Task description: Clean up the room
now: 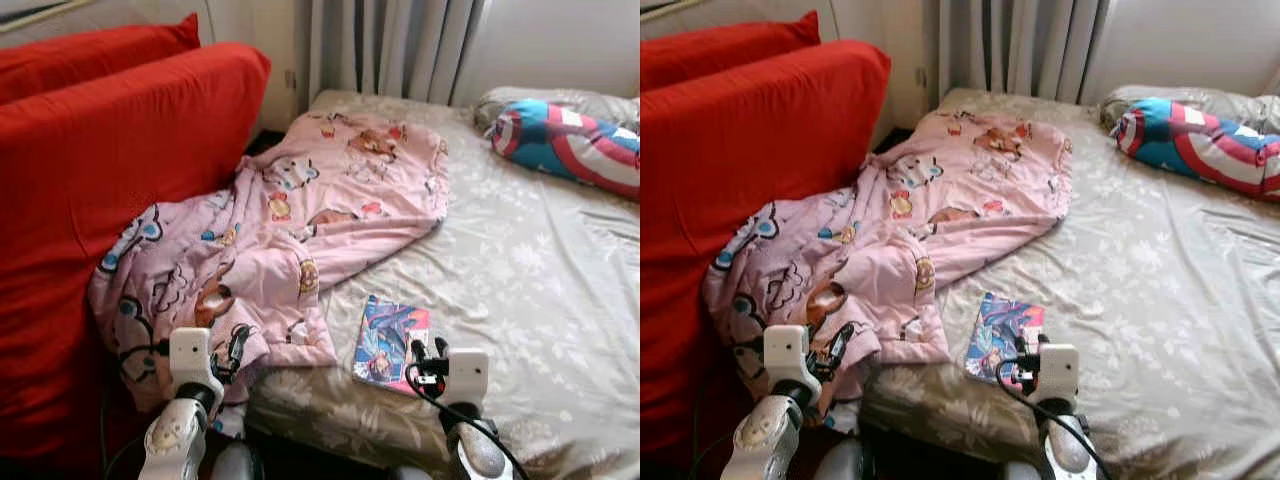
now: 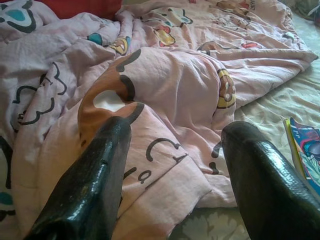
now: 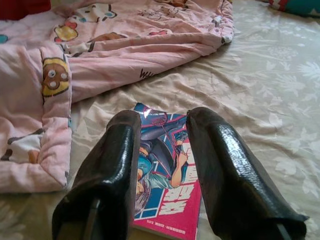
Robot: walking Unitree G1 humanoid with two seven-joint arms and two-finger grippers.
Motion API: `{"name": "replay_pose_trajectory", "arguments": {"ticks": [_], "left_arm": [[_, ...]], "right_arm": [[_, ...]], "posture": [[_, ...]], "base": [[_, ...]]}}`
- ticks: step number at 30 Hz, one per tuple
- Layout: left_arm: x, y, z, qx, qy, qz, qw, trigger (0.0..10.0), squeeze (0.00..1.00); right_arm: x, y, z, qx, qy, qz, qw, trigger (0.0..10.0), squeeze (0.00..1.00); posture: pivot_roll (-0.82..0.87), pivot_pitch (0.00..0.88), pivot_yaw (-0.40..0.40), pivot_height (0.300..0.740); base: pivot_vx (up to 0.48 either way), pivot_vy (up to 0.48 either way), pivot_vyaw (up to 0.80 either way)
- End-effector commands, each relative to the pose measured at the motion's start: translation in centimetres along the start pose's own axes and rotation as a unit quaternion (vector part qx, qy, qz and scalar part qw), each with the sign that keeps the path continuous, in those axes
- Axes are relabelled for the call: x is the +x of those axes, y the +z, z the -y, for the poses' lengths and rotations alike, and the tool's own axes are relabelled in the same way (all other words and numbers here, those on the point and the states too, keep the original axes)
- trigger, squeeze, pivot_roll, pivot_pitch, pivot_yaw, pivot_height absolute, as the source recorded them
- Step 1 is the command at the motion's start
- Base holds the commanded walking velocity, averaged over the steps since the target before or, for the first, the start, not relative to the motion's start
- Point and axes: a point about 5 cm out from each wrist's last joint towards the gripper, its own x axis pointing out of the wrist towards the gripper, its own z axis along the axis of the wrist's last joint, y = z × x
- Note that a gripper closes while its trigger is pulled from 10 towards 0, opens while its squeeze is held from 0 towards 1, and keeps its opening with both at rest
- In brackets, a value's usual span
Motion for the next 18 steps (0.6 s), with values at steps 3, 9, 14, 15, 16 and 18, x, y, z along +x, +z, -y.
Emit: {"name": "replay_pose_trajectory", "arguments": {"ticks": [3, 9, 14, 15, 16, 18], "left_arm": [[0.03, -0.02, 0.03, 0.0, -0.003, -0.003, 1.0, 10.0, 0.0], [0.04, 0.03, 0.08, 0.001, -0.005, -0.002, 1.0, 10.0, 0.0], [0.04, 0.02, 0.11, 0.002, -0.006, -0.002, 1.0, 10.0, 0.0], [0.04, 0.02, 0.11, 0.002, -0.006, -0.002, 1.0, 10.0, 0.0], [0.04, 0.01, 0.13, 0.002, -0.006, -0.002, 1.0, 10.0, 0.0], [0.04, 0.0, 0.15, 0.002, -0.007, -0.002, 1.0, 10.0, 0.0]], "right_arm": [[0.15, -0.25, 0.43, 0.002, -0.008, -0.011, 1.0, 10.0, 0.0], [0.55, -0.17, 0.61, 0.001, -0.008, -0.011, 1.0, 10.0, 0.0], [0.71, -0.23, 0.49, 0.001, -0.004, -0.013, 1.0, 10.0, 0.0], [0.72, -0.27, 0.46, 0.001, -0.004, -0.014, 1.0, 10.0, 0.0], [0.73, -0.31, 0.43, 0.002, -0.003, -0.015, 1.0, 10.0, 0.0], [0.76, -0.36, 0.39, 0.002, -0.003, -0.016, 1.0, 10.0, 0.0]], "posture": [[-0.15, 0.019, -0.032, 0.637], [-0.15, 0.019, -0.032, 0.637], [-0.15, 0.018, -0.031, 0.637], [-0.15, 0.018, -0.031, 0.637], [-0.14, 0.017, -0.032, 0.637], [-0.14, 0.016, -0.032, 0.637]], "base": [[0.294, 0.0, 0.0], [0.315, 0.0, 0.0], [0.339, 0.0, 0.0], [0.341, 0.0, 0.0], [0.337, 0.0, 0.0], [0.339, 0.0, 0.0]]}}
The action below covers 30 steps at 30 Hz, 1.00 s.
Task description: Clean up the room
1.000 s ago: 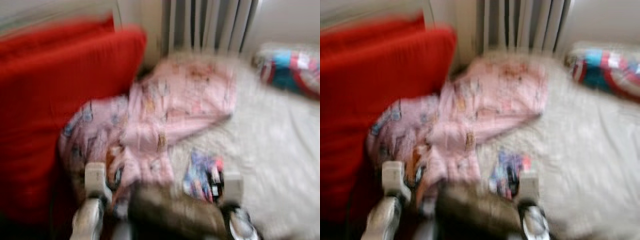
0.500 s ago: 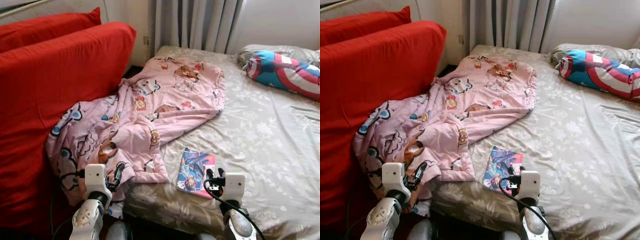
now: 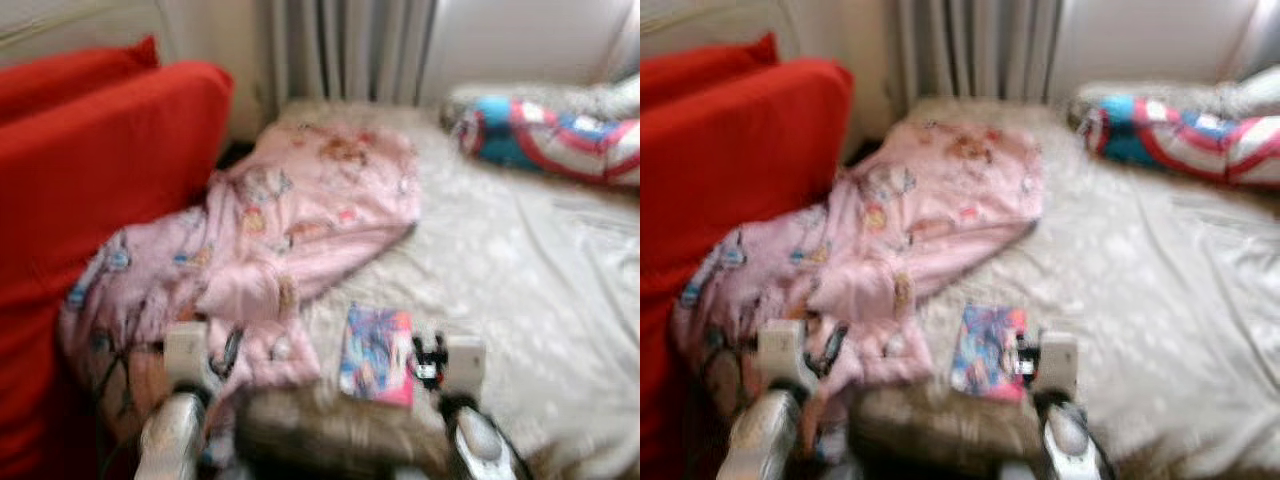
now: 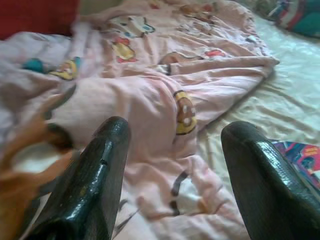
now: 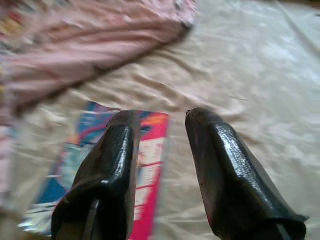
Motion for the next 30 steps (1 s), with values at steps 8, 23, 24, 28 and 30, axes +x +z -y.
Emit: {"name": "replay_pose_trajectory", "arguments": {"ticks": [8, 23, 24, 28, 30], "left_arm": [[-0.4, -0.1, -1.4, 0.008, 0.016, -0.007, 1.0, 10.0, 0.0], [0.1, 0.7, -0.8, 0.004, -0.003, 0.005, 1.0, 10.0, 0.0], [0.0, 0.7, -0.8, 0.005, -0.003, 0.005, 1.0, 10.0, 0.0], [-0.1, 0.8, -0.8, 0.007, -0.005, 0.005, 1.0, 10.0, 0.0], [0.0, 0.9, -0.8, 0.007, -0.006, 0.006, 1.0, 10.0, 0.0]], "right_arm": [[0.8, 0.7, -1.7, 0.004, 0.026, 0.011, 1.0, 10.0, 0.0], [2.9, 2.0, -2.9, 0.003, 0.05, -0.005, 0.999, 10.0, 0.0], [3.0, 2.2, -3.1, 0.003, 0.053, -0.003, 0.999, 10.0, 0.0], [3.4, 2.5, -3.5, 0.004, 0.058, -0.005, 0.998, 10.0, 0.0], [3.6, 2.7, -3.6, 0.01, 0.06, -0.003, 0.998, 10.0, 0.0]], "posture": [[-0.14, 0.016, -0.032, 0.637], [-0.12, 0.019, -0.022, 0.637], [-0.12, 0.02, -0.021, 0.637], [-0.12, 0.033, -0.017, 0.637], [-0.12, 0.037, -0.017, 0.637]], "base": [[0.25, 0.0, 0.0], [0.0, 0.0, 0.0], [0.0, 0.0, 0.0], [0.0, 0.0, 0.0], [0.0, 0.0, 0.0]]}}
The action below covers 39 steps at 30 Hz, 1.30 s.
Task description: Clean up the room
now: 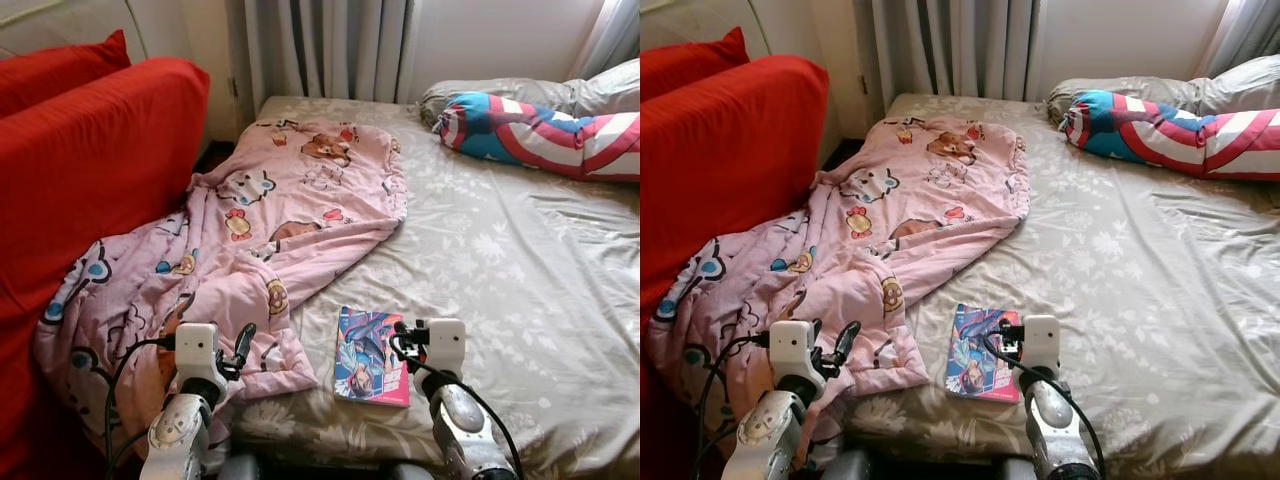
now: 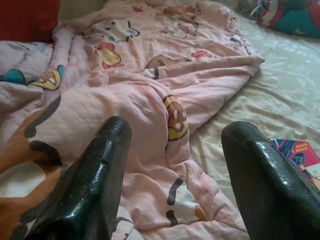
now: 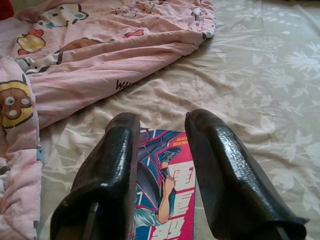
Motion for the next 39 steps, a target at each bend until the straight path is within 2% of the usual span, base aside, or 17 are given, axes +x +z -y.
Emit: {"name": "replay_pose_trajectory", "arguments": {"ticks": [1, 8, 12, 15, 21, 33, 34, 35, 39], "left_arm": [[0.1, 0.3, 0.1, 0.001, -0.007, 0.001, 1.0, 10.0, 0.0], [1.0, 1.0, 0.3, 0.003, -0.013, 0.008, 1.0, 10.0, 0.0], [0.9, 1.0, 0.4, 0.004, -0.013, 0.008, 1.0, 10.0, 0.0], [0.6, 0.8, 0.4, 0.003, -0.013, 0.006, 1.0, 10.0, 0.0], [0.2, 0.6, 0.5, 0.003, -0.013, 0.002, 1.0, 10.0, 0.0], [-0.2, 0.7, 0.1, 0.007, -0.008, 0.0, 1.0, 10.0, 0.0], [-0.2, 1.0, 0.0, 0.008, -0.007, 0.003, 1.0, 10.0, 0.0], [-0.1, 1.1, -0.1, 0.008, -0.007, 0.004, 1.0, 10.0, 0.0], [-0.2, 1.2, -0.1, 0.01, -0.008, 0.006, 1.0, 10.0, 0.0]], "right_arm": [[0.3, 0.1, -0.1, 0.003, -0.001, -0.005, 1.0, 10.0, 0.0], [1.0, 0.6, -0.9, -0.012, 0.005, -0.01, 1.0, 10.0, 0.0], [0.8, 0.5, -0.9, -0.014, 0.003, -0.009, 1.0, 10.0, 0.0], [0.4, 0.3, -0.7, -0.002, 0.002, 0.004, 1.0, 10.0, 0.0], [0.0, -0.7, -0.7, -0.004, -0.004, -0.015, 1.0, 10.0, 0.0], [0.3, -0.6, -0.8, 0.0, -0.002, -0.024, 1.0, 10.0, 0.0], [0.5, -0.8, -0.5, 0.043, -0.021, -0.038, 0.998, 10.0, 0.0], [0.5, -0.9, -0.3, 0.06, -0.028, -0.049, 0.997, 10.0, 0.0], [0.8, -0.8, 0.0, 0.09, -0.045, -0.058, 0.993, 10.0, 0.0]], "posture": [[-0.11, 0.053, -0.017, 0.637], [-0.1, 0.071, -0.012, 0.637], [-0.1, 0.078, -0.012, 0.607], [-0.1, 0.086, -0.012, 0.607], [-0.09, 0.102, -0.011, 0.607], [-0.08, 0.118, -0.013, 0.607], [-0.07, 0.128, -0.009, 0.607], [-0.07, 0.129, -0.009, 0.607], [-0.06, 0.137, -0.006, 0.607]], "base": [[0.0, 0.0, 0.0], [0.0, 0.0, 0.0], [0.0, 0.0, 0.0], [0.0, 0.0, 0.0], [0.0, 0.0, 0.0], [0.0, 0.0, 0.0], [0.0, 0.0, 0.0], [0.0, 0.0, 0.0], [0.0, 0.0, 0.0]]}}
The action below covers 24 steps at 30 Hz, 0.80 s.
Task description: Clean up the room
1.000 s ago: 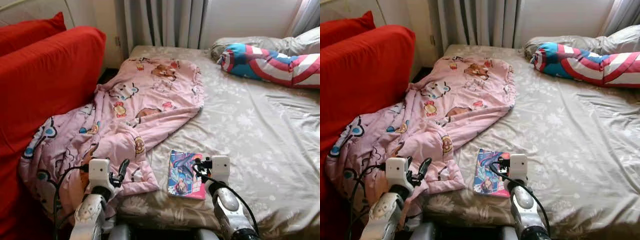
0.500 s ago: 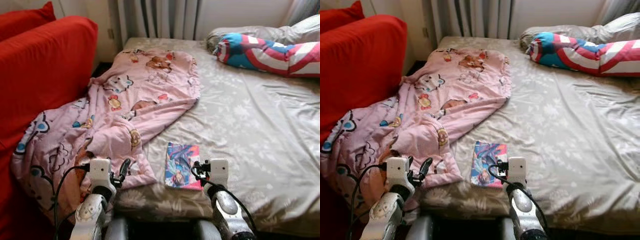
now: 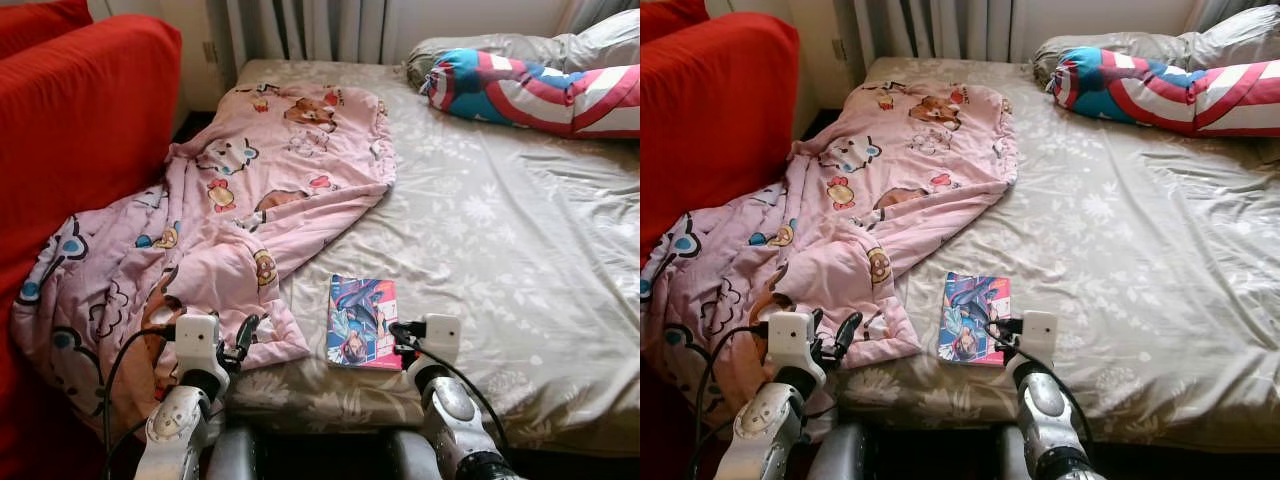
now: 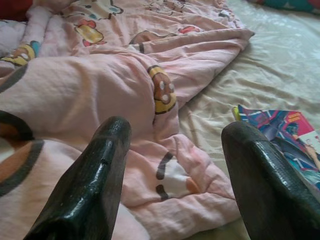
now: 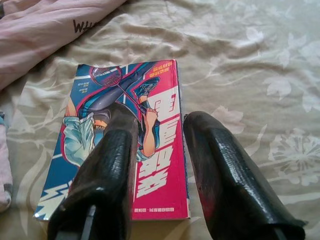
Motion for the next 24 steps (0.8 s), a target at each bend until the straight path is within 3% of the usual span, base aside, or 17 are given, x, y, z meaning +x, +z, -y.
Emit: {"name": "replay_pose_trajectory", "arguments": {"ticks": [1, 10, 14, 15, 17, 19, 24], "left_arm": [[-0.3, -0.1, 0.0, 0.0, 0.0, -0.005, 1.0, 10.0, 0.0], [-1.7, 0.0, 0.0, 0.003, 0.001, -0.011, 1.0, 10.0, 0.0], [-2.1, 0.0, -0.2, 0.005, 0.003, -0.014, 1.0, 10.0, 0.0], [-2.1, 0.0, -0.3, 0.005, 0.003, -0.014, 1.0, 10.0, 0.0], [-2.1, 0.1, -0.2, 0.005, 0.003, -0.015, 1.0, 10.0, 0.0], [-2.1, 0.1, -0.2, 0.005, 0.003, -0.016, 1.0, 10.0, 0.0], [-2.2, 0.3, 0.0, 0.004, 0.0, -0.018, 1.0, 10.0, 0.0]], "right_arm": [[0.1, -0.2, 0.2, 0.022, -0.012, -0.012, 1.0, 10.0, 0.0], [0.8, 0.7, 0.7, 0.05, -0.039, -0.027, 0.998, 10.0, 0.0], [0.9, 0.8, 0.8, 0.049, -0.041, -0.025, 0.998, 10.0, 0.04], [0.9, 0.8, 0.8, 0.049, -0.042, -0.025, 0.998, 10.0, 0.09], [0.9, 0.8, 0.9, 0.046, -0.043, -0.023, 0.998, 10.0, 0.08], [0.9, 0.9, 1.0, 0.039, -0.043, -0.021, 0.998, 10.0, 0.0], [0.9, 1.0, 0.7, 0.018, -0.025, -0.014, 0.999, 10.0, 0.0]], "posture": [[-0.05, 0.14, -0.005, 0.607], [-0.02, 0.176, 0.002, 0.607], [-0.01, 0.191, 0.006, 0.607], [-0.01, 0.195, 0.007, 0.607], [-0.01, 0.199, 0.008, 0.607], [-0.01, 0.2, 0.009, 0.607], [-0.02, 0.197, 0.01, 0.587]], "base": [[0.0, 0.0, 0.0], [0.0, 0.0, 0.0], [0.0, 0.0, 0.0], [0.0, 0.0, 0.0], [0.0, 0.0, 0.0], [0.0, 0.0, 0.0], [0.0, 0.0, 0.0]]}}
